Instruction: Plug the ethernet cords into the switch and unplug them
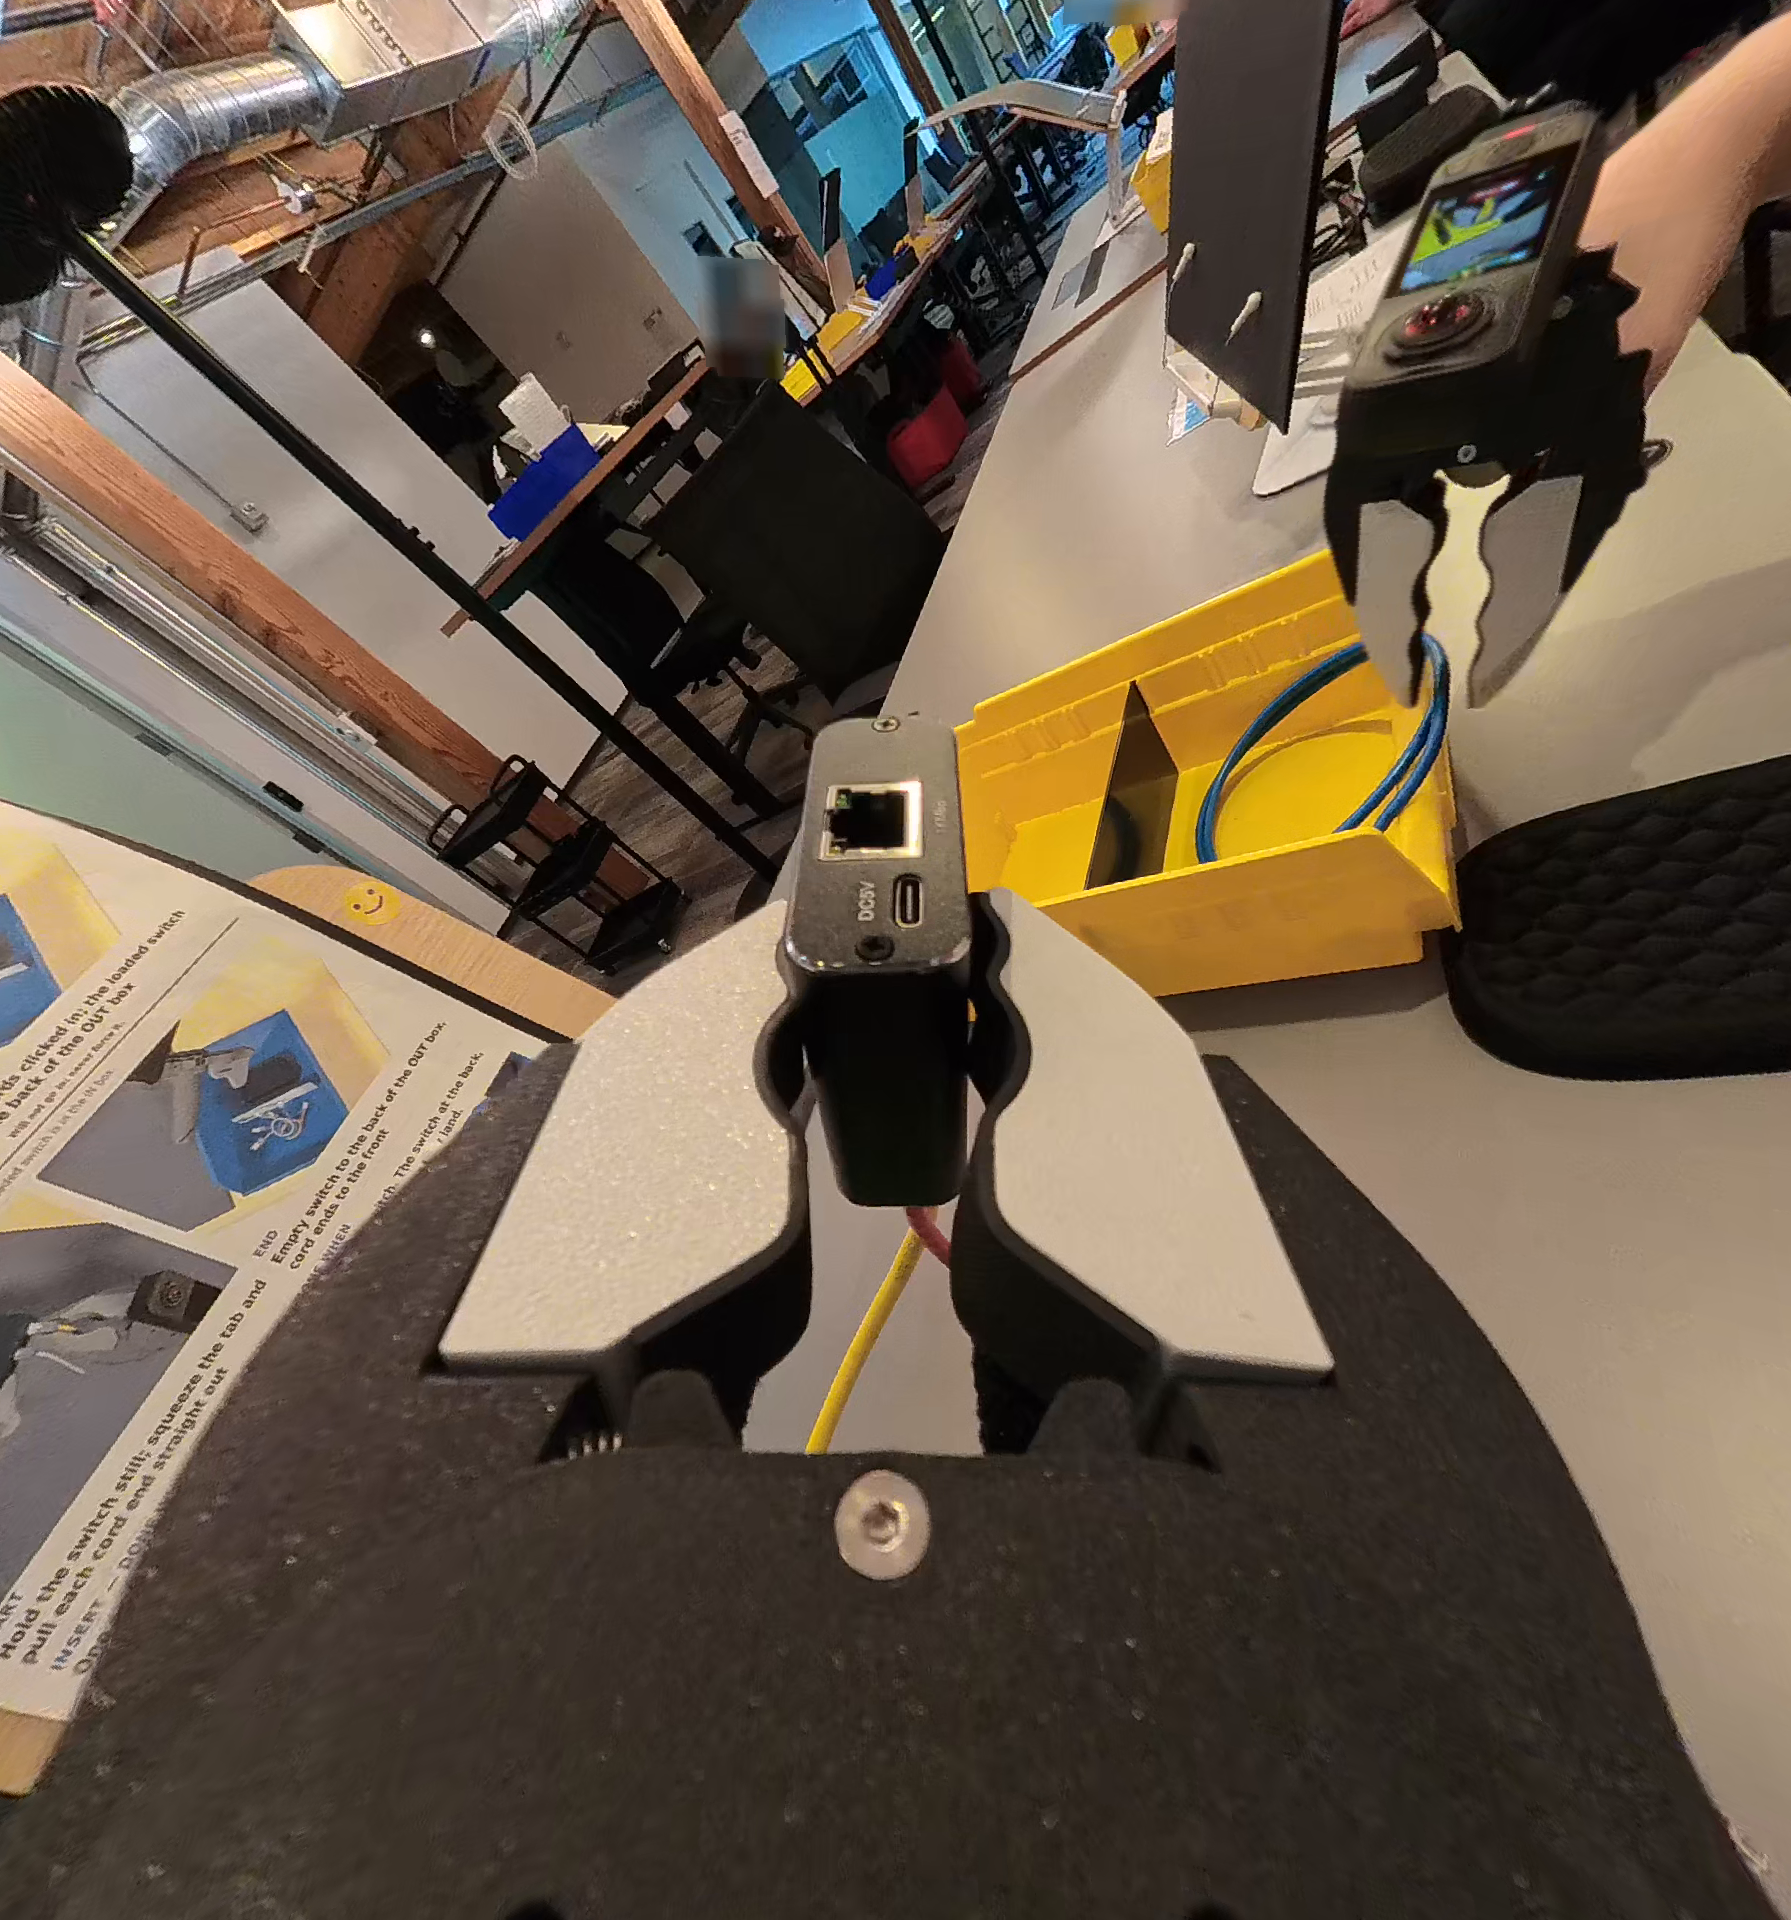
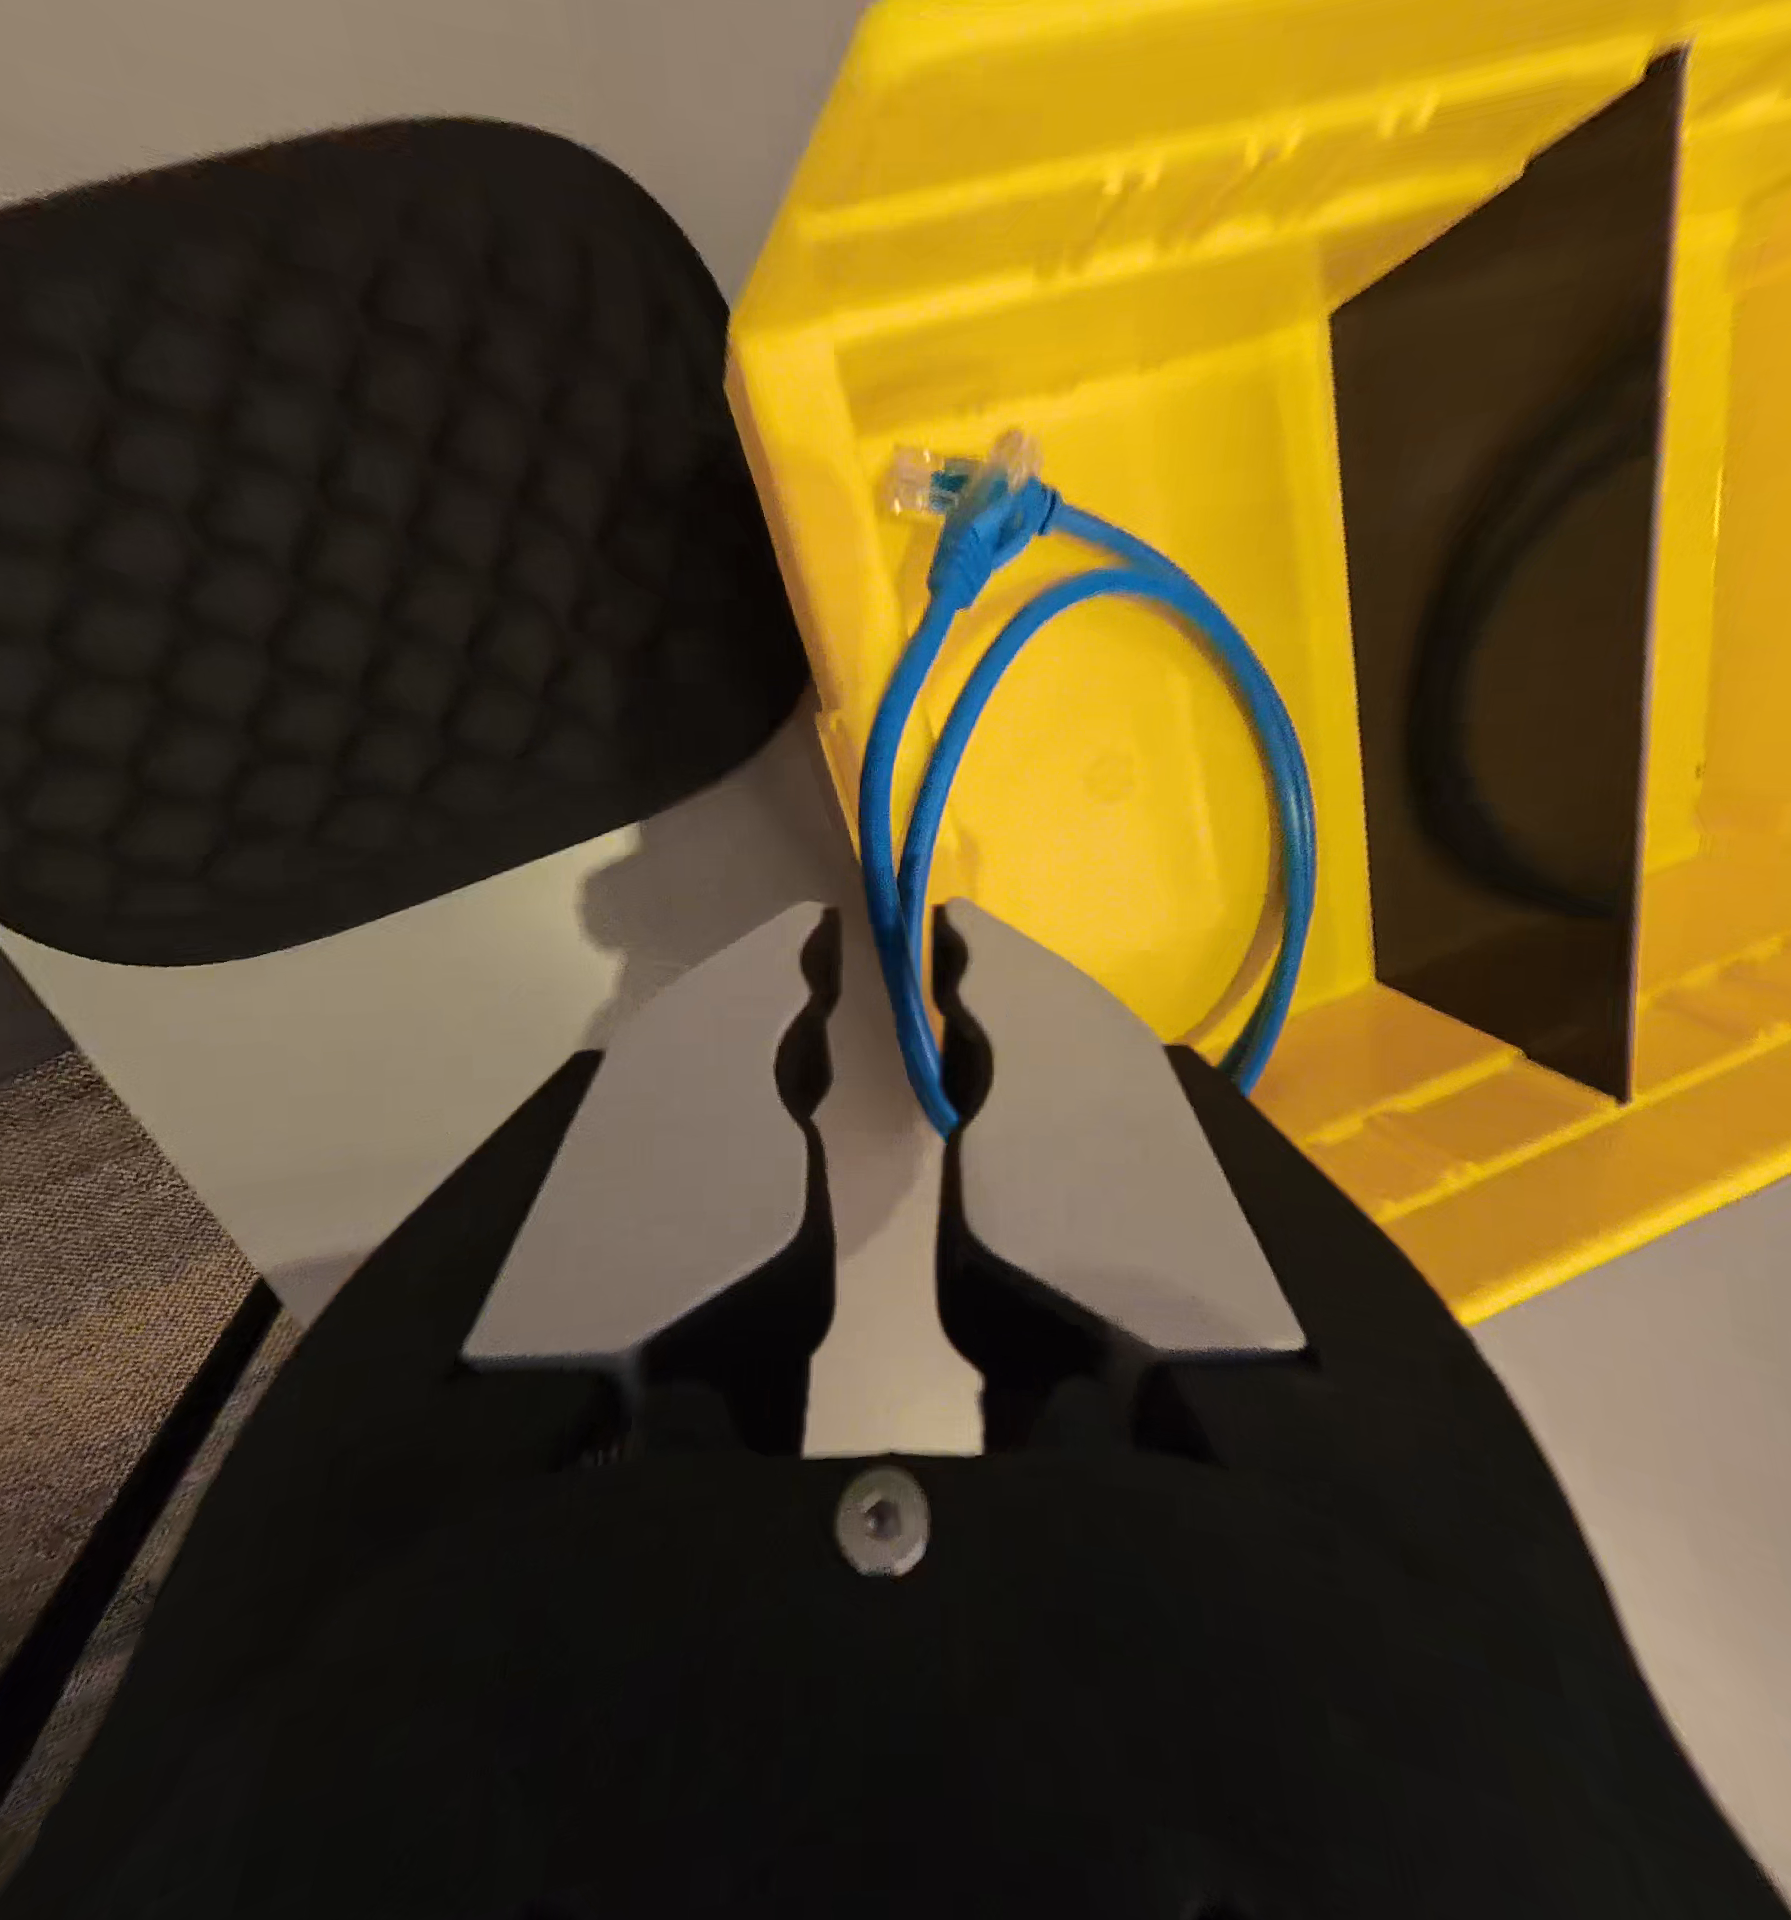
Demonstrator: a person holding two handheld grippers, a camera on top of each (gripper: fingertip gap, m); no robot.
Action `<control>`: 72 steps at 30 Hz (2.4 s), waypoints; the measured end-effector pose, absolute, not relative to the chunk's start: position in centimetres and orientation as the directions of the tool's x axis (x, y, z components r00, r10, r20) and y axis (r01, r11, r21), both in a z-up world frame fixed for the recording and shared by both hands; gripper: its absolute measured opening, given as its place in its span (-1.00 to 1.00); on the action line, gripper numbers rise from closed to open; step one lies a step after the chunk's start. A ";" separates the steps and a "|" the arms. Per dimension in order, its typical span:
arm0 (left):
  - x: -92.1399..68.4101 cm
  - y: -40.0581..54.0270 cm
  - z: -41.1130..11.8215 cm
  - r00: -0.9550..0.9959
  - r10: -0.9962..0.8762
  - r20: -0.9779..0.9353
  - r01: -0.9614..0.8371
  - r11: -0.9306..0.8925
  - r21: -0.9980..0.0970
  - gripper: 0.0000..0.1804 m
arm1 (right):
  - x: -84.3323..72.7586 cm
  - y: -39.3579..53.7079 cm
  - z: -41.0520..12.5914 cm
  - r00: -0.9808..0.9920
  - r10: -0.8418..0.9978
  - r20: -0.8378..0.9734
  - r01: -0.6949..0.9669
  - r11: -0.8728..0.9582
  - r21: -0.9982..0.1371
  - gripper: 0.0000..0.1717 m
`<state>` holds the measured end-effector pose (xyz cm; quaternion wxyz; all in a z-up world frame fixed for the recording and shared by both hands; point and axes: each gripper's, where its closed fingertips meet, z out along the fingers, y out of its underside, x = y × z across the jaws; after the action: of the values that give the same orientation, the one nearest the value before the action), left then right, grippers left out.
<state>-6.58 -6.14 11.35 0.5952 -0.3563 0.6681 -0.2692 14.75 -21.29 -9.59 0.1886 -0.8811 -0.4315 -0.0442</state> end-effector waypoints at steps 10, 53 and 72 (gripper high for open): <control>-6.3 -6.2 10.8 -0.051 -0.795 -0.605 -0.170 0.604 -0.779 -0.70 | 16.0 -19.0 -11.0 0.710 0.669 0.218 0.702 -0.655 -0.278 -0.90; -12.2 -0.5 11.0 0.047 -0.563 -0.825 -0.483 0.710 -0.512 -0.48 | -8.2 1.6 7.8 0.374 0.265 0.889 0.908 0.091 -0.409 -0.93; -11.5 -0.2 10.1 0.005 -0.477 -0.879 -0.492 0.764 -0.418 -0.71 | -6.8 0.3 9.8 0.382 0.178 0.907 0.883 0.221 -0.415 -0.78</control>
<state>-11.50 -0.22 10.10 0.6202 -0.3435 0.7052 0.0059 -6.83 0.32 9.84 0.6183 -0.5554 -0.4776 -0.2848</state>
